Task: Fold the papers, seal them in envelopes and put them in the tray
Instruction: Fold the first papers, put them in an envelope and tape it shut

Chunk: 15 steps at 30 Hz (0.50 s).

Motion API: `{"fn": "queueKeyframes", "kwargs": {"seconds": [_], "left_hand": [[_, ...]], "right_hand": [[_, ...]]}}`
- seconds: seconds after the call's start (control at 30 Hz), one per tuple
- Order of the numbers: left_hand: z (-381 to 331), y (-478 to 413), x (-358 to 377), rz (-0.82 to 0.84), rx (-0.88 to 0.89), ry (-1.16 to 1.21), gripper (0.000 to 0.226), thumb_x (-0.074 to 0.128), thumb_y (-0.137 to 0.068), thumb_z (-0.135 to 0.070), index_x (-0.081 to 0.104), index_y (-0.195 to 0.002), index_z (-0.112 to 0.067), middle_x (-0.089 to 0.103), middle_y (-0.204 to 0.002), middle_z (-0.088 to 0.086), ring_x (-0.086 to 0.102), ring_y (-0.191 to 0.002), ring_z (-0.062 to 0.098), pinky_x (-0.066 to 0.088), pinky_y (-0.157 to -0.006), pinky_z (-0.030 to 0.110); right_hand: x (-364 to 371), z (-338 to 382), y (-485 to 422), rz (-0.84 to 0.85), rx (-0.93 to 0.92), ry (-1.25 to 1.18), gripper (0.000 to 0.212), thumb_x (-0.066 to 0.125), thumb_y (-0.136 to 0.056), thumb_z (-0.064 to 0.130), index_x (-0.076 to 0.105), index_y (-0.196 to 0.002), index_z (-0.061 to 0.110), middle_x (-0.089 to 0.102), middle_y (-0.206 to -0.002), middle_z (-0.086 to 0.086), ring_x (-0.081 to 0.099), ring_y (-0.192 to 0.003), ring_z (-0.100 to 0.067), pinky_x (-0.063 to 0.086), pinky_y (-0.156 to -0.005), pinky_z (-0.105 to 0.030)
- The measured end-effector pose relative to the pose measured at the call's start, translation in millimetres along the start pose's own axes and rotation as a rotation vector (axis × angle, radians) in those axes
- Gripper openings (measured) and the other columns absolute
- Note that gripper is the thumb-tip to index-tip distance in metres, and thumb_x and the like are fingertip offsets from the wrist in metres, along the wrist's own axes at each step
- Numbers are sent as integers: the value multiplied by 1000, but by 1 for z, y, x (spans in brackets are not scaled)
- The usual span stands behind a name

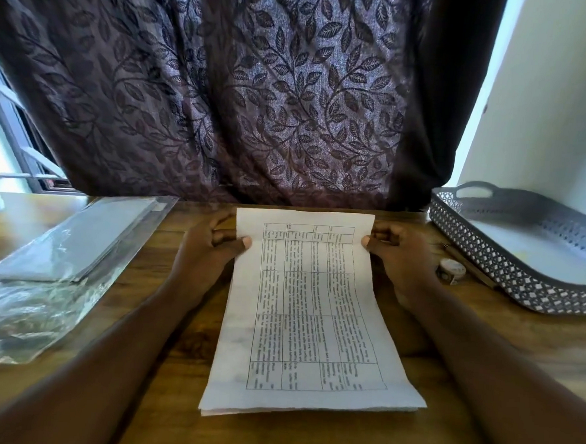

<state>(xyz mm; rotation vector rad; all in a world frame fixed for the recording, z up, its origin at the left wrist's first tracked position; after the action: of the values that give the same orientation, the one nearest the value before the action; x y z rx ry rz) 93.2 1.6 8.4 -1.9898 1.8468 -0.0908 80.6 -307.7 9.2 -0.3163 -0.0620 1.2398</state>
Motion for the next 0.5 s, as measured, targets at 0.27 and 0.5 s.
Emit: {"fn": "queueKeyframes", "kwargs": {"seconds": [0.27, 0.5], "left_hand": [[0, 0, 2, 100, -22, 150, 16, 65, -95, -11, 69, -110, -11, 78, -103, 3, 76, -93, 24, 63, -76, 40], [6, -4, -5, 115, -75, 346, 19, 54, -97, 1, 69, -98, -11, 75, -92, 12, 74, -80, 25, 58, -59, 30]], "right_hand": [[2, -2, -4, 149, 91, -266, 19, 64, -94, 2, 68, -112, 4, 77, -106, -13, 75, -96, -29, 61, -82, -45], [8, 1, 1, 330, 164, -344, 18, 56, -96, 0, 69, -109, 0, 76, -107, -17, 75, -97, -31, 62, -71, -33]]}}
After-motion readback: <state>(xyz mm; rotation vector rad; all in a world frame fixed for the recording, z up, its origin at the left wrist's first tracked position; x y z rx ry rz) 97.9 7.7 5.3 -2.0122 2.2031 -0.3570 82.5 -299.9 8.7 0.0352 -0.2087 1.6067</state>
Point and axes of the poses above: each hand's wrist, its own y-axis away from the middle knuckle, its own x-axis out of the palm, z = x × y, the point moved 2 cm from there along -y, towards the middle knuckle
